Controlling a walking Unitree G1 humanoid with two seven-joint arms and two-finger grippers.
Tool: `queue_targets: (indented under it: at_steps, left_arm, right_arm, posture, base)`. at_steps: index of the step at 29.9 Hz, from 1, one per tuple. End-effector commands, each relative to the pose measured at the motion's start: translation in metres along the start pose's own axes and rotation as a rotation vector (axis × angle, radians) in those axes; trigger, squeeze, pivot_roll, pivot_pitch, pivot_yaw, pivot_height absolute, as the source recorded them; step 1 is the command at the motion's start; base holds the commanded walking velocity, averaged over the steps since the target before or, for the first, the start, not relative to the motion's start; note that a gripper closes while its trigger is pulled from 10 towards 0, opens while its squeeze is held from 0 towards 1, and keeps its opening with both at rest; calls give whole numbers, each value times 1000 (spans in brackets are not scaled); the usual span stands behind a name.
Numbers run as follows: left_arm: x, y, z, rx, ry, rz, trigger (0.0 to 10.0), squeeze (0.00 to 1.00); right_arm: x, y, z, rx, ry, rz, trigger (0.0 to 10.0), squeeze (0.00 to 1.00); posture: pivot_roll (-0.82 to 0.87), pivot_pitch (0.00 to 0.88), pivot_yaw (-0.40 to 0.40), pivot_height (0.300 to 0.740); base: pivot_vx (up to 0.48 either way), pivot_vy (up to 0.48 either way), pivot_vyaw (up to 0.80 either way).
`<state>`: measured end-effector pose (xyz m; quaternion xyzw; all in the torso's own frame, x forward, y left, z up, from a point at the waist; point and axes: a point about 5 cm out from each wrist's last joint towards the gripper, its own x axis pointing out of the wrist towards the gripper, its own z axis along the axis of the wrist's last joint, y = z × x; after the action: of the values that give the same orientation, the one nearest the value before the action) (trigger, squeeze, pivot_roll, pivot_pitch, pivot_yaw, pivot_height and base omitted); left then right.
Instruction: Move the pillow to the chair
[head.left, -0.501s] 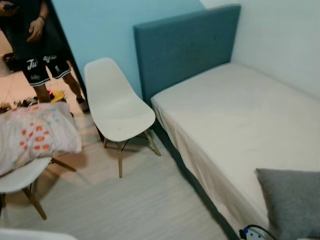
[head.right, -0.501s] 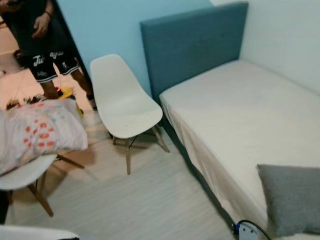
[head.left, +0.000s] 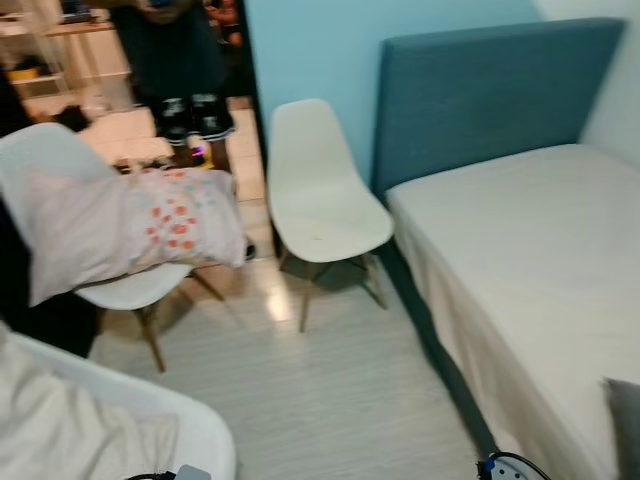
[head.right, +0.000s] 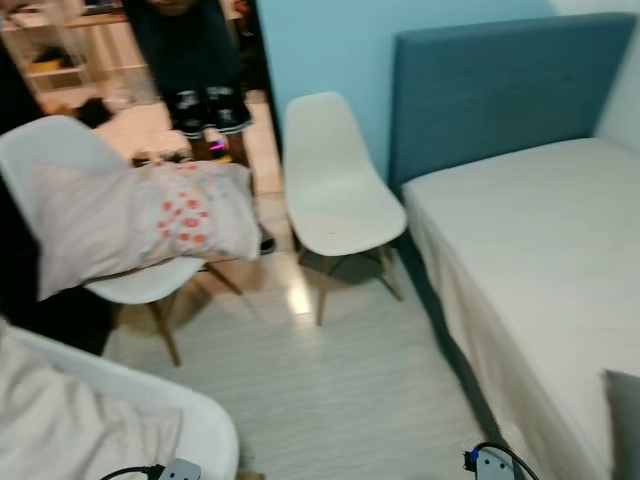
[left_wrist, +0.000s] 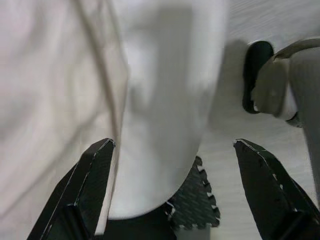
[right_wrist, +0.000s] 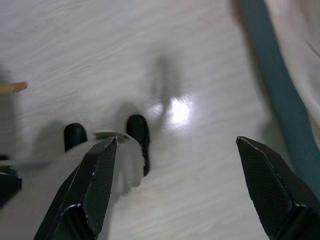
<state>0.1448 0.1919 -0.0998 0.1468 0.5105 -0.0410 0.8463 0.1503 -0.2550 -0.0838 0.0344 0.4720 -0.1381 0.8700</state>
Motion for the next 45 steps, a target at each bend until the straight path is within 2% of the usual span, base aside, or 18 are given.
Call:
queue_targets:
  at_steps: [1, 7, 45]
  left_arm:
    - [0, -1, -2, -15, 18, -8, 10000, 0]
    - [0, -1, -3, -22, 27, -10, 10000, 0]
    - [-1, -5, -7, -17, 38, -19, 10000, 0]
  right_arm:
    - [0, 3, -1, -11, 0, 12, 10000, 0]
    - [0, 3, 0, -19, -7, -3, 10000, 0]
    - [0, 2, -2, -4, 5, -24, 10000, 0]
  posture:
    - [-1, 55, 14, 720]
    - [-2, 49, 13, 720]
    - [1, 67, 11, 720]
  base:
    - [0, 0, 794]
    - [-245, 0, 794]
    - [-372, 0, 0]
